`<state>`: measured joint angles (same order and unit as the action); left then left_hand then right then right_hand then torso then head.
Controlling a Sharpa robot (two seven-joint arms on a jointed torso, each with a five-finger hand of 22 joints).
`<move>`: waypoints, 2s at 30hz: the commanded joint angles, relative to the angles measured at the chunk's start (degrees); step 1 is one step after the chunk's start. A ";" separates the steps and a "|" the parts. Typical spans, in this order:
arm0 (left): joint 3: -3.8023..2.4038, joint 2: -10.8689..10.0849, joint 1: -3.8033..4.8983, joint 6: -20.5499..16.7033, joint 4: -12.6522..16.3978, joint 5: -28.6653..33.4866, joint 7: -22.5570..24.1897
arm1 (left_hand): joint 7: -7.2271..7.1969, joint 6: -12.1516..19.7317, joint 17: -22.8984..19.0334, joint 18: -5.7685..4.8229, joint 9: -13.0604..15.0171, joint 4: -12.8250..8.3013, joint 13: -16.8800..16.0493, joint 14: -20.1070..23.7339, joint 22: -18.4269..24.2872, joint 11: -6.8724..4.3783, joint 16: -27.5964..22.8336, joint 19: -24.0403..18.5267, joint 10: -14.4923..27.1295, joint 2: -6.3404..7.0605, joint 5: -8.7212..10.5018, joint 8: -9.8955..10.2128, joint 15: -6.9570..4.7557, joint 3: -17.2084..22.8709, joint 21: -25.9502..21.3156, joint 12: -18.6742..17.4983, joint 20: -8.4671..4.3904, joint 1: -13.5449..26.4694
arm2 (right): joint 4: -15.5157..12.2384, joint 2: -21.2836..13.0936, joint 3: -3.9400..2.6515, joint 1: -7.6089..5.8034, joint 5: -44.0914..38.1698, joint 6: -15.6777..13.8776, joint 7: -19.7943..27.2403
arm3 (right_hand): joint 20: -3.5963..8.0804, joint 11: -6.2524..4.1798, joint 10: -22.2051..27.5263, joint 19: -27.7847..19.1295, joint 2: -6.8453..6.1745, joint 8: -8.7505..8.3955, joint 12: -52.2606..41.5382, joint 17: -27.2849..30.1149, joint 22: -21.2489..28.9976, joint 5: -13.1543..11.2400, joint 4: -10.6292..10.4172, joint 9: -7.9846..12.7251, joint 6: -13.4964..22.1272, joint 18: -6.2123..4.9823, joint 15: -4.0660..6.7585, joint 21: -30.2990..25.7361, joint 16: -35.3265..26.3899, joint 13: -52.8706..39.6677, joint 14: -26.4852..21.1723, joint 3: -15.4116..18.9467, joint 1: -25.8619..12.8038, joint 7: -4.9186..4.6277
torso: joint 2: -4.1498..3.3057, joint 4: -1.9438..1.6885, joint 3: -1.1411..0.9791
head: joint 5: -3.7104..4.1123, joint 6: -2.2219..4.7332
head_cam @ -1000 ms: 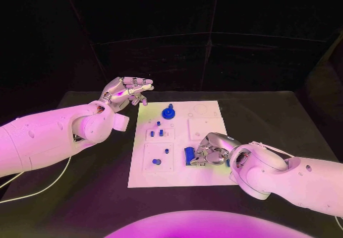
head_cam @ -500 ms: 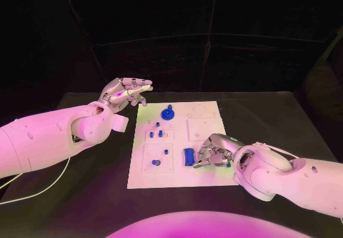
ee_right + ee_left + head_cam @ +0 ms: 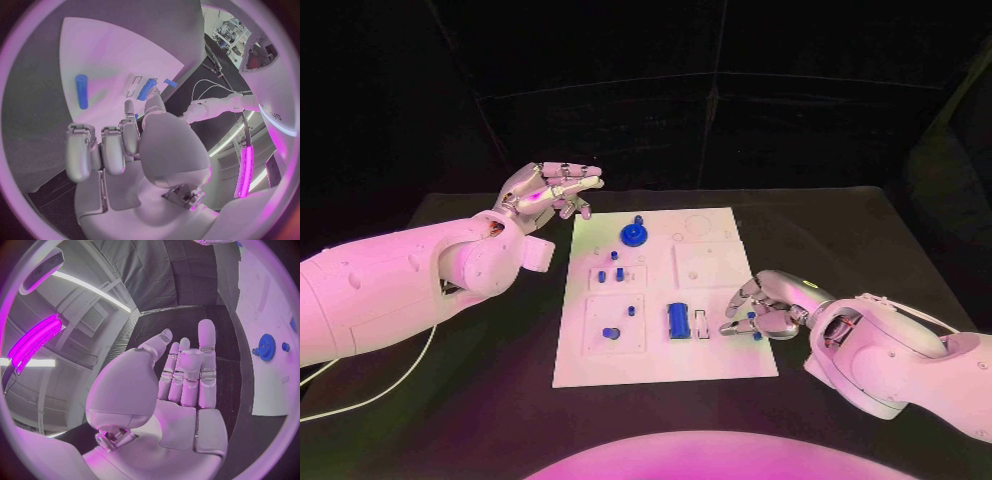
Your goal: Assemble the parts on the task board
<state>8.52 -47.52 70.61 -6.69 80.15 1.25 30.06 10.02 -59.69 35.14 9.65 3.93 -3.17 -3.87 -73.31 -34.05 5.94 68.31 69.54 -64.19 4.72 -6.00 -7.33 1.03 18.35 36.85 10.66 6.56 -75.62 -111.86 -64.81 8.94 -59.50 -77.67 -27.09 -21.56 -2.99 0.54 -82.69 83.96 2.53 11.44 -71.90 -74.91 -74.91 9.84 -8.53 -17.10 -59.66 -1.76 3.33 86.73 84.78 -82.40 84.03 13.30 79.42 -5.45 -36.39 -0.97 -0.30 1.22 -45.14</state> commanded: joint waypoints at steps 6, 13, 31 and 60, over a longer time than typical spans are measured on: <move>-0.04 0.22 0.07 0.41 0.28 0.17 0.60 | -0.41 -0.12 -0.01 0.89 0.00 -0.23 0.06 0.27 0.09 -0.31 -0.37 0.18 0.03 -0.55 -0.22 -0.36 -0.26 -0.23 -0.26 0.32 -0.03 -0.20 | 0.08 -4.11 0.01 -0.17 -0.82 -0.95 -1.27 | -0.54 0.22 0.06 2.54 1.53 -0.71 0.11 -4.06 -11.27 2.18 0.10 0.61 -1.07 0.49 -0.34 0.01 -0.08 6.33 3.88 -0.51 1.08 0.04 | -0.06 0.12 0.04 | 1.59 0.49; -0.02 0.24 0.06 0.44 0.36 0.17 0.62 | -0.42 -0.13 -0.04 0.88 0.00 -0.23 0.06 0.28 0.09 -0.31 -0.38 0.19 0.02 -0.58 -0.22 -0.38 -0.26 -0.23 -0.26 0.34 -0.04 -0.22 | 0.95 -4.68 0.04 -0.12 -5.05 -0.19 -5.42 | -0.50 0.07 0.11 2.42 0.84 -1.02 0.55 -3.65 -11.14 2.47 -0.85 0.97 -2.48 0.44 -0.24 -0.12 -0.33 6.59 3.78 0.87 -0.77 0.29 | -0.16 0.29 -0.08 | 1.78 0.62; 0.00 0.13 0.03 0.56 0.29 0.17 0.65 | -0.45 -0.17 -0.05 0.88 0.00 -0.23 0.06 0.29 0.10 -0.32 -0.38 0.20 -0.02 -0.62 -0.22 -0.40 -0.26 -0.22 -0.27 0.36 -0.04 -0.25 | 4.14 -0.56 0.09 0.03 -7.39 5.09 -8.53 | -0.28 -0.27 0.24 2.15 0.05 -0.97 1.05 -3.24 -10.85 3.16 -1.28 0.76 -3.82 0.34 0.02 -0.40 -0.61 6.87 3.69 2.14 -1.52 0.73 | -0.14 0.24 -0.07 | 1.79 0.09; 0.02 -0.06 -0.01 0.86 0.19 0.17 0.50 | -0.49 -0.23 0.00 0.88 0.00 -0.23 0.06 0.27 0.12 -0.35 -0.35 0.22 -0.09 -0.69 -0.21 -0.45 -0.28 -0.21 -0.30 0.41 -0.06 -0.29 | 5.84 2.92 0.11 0.42 -16.53 15.82 -11.18 | 0.54 -1.14 0.54 2.00 0.88 -0.98 1.81 -3.37 -10.71 1.43 3.99 -0.52 -5.33 0.30 0.83 -0.62 -0.72 7.06 3.72 -0.20 6.17 1.57 | -0.11 0.11 -0.08 | 1.88 -0.40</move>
<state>8.58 -47.54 70.53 -6.56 80.27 1.25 30.10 9.81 -59.89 35.16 9.65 3.93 -3.17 -3.87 -73.31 -33.97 5.94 68.07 69.54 -64.19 4.51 -6.00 -7.56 1.03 18.35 36.85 10.88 6.56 -75.83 -106.43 -61.96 8.49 -59.61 -91.51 -16.55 -31.24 -2.98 -0.33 -82.29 83.96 1.45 10.66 -70.49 -74.94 -74.91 11.51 -4.79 -17.75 -64.61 -1.76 3.79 86.32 84.32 -86.83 83.84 13.06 83.20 -4.02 -36.49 -0.83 -0.35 3.16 -45.51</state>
